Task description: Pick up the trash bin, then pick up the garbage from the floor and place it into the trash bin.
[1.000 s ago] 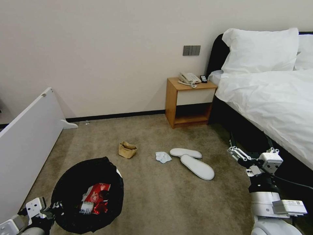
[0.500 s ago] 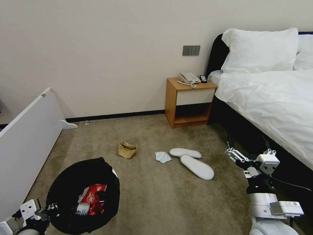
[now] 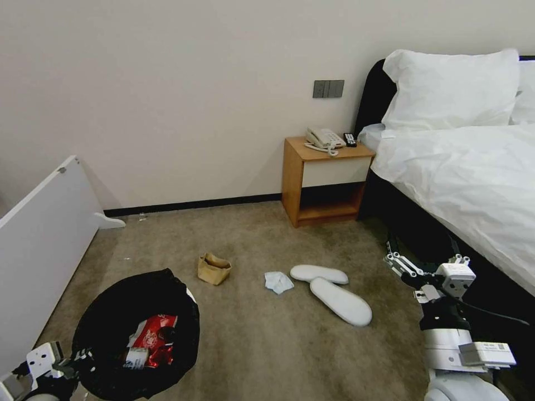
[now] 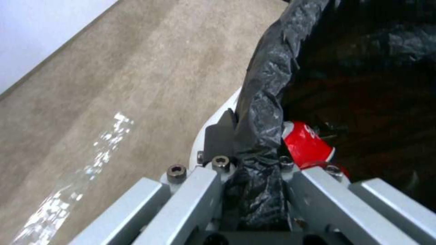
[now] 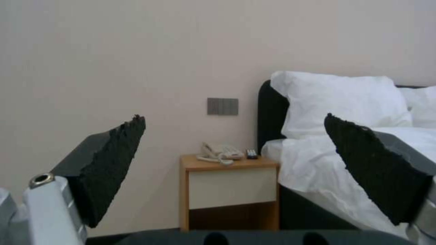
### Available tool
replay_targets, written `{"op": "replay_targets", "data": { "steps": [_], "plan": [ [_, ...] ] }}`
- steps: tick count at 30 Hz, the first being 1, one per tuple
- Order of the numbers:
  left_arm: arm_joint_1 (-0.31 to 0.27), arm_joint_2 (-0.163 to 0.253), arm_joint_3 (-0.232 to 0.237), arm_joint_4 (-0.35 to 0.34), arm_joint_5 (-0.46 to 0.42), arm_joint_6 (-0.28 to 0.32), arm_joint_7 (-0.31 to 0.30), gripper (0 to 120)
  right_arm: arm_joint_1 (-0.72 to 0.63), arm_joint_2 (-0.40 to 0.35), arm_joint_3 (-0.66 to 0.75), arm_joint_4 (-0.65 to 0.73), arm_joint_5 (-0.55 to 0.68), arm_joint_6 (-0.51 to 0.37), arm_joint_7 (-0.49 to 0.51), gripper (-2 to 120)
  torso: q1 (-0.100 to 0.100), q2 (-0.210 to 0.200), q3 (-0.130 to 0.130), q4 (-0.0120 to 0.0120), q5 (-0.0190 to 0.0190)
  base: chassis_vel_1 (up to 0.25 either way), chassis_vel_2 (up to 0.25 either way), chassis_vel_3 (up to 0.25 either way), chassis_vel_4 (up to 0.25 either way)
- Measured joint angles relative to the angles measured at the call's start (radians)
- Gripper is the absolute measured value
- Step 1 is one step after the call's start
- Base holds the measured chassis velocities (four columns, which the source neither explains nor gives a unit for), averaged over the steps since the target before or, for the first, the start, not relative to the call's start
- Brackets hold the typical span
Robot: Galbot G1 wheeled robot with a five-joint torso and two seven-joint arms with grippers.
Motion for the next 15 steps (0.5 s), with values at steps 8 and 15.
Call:
{"op": "replay_targets", "data": {
  "steps": [8, 15],
  "plan": [
    [-0.002, 0.0, -0.011, 0.01, -0.001, 0.0, 0.0, 2, 0.008, 0.002, -0.006, -0.012, -0.002, 0.002, 0.0, 100, 0.0, 0.0, 0.0, -0.0003, -0.0004, -0.164, 0.149, 0.16, -0.164],
    [-0.005, 0.003, -0.019, 0.016, -0.005, 0.0, -0.001, 2, 0.016, 0.005, -0.012, -0.02, -0.002, 0.002, 0.0, 100, 0.0, 0.0, 0.0, 0.0001, -0.0002, -0.05, 0.047, 0.048, -0.053]
  ]
}}
